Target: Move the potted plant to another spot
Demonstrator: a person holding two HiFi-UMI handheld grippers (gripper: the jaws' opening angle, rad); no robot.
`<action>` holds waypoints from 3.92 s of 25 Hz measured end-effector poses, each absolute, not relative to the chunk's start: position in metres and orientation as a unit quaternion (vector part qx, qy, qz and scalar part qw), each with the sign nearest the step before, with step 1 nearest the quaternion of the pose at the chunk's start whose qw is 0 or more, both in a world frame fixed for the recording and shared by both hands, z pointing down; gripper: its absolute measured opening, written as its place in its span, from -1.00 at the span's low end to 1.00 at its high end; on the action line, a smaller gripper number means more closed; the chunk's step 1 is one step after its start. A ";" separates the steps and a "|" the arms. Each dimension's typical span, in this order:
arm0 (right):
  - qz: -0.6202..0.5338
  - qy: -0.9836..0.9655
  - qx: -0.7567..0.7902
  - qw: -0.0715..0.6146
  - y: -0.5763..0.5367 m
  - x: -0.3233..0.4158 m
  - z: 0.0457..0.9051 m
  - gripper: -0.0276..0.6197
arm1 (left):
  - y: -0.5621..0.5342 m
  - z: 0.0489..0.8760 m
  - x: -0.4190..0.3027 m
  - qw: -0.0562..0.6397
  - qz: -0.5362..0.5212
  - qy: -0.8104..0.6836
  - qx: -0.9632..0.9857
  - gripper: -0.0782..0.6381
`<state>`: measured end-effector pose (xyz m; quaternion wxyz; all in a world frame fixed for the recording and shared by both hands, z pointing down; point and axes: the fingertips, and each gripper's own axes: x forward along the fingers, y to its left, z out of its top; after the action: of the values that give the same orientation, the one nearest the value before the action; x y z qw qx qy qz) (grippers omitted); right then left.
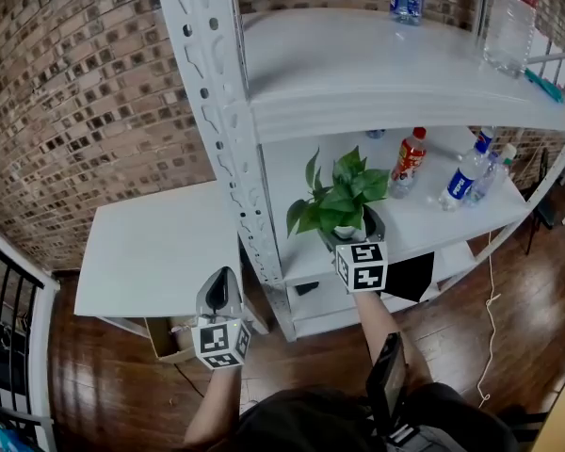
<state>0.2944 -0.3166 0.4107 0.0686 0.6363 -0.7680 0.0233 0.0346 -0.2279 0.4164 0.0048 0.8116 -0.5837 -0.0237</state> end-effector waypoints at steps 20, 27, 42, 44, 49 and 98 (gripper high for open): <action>-0.020 -0.737 0.673 0.049 -0.238 0.304 0.399 0.49 | -0.205 0.432 0.054 0.021 -0.017 -0.542 0.840 -0.74; -0.016 -0.715 0.697 0.052 -0.164 0.279 0.410 0.49 | -0.191 0.437 0.049 0.031 -0.015 -0.501 0.865 -0.74; -0.012 -0.756 0.653 0.044 -0.114 0.095 0.422 0.49 | -0.170 0.453 -0.066 0.054 -0.020 -0.500 0.864 -0.74; -0.012 -0.766 0.641 0.042 -0.124 0.066 0.424 0.49 | -0.173 0.455 -0.094 0.055 -0.018 -0.513 0.856 -0.74; -0.017 -0.790 0.611 0.044 -0.159 -0.008 0.444 0.49 | -0.181 0.461 -0.175 0.056 -0.019 -0.562 0.825 -0.74; 0.093 -0.785 0.589 0.165 -0.337 -0.143 0.700 0.89 | -0.294 0.533 -0.333 0.069 0.000 -0.618 0.783 -0.74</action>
<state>-0.1431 -0.3371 0.7004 0.1645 0.5894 -0.7855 0.0926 -0.3335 -0.2940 0.5327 0.0694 0.7834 -0.6176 -0.0004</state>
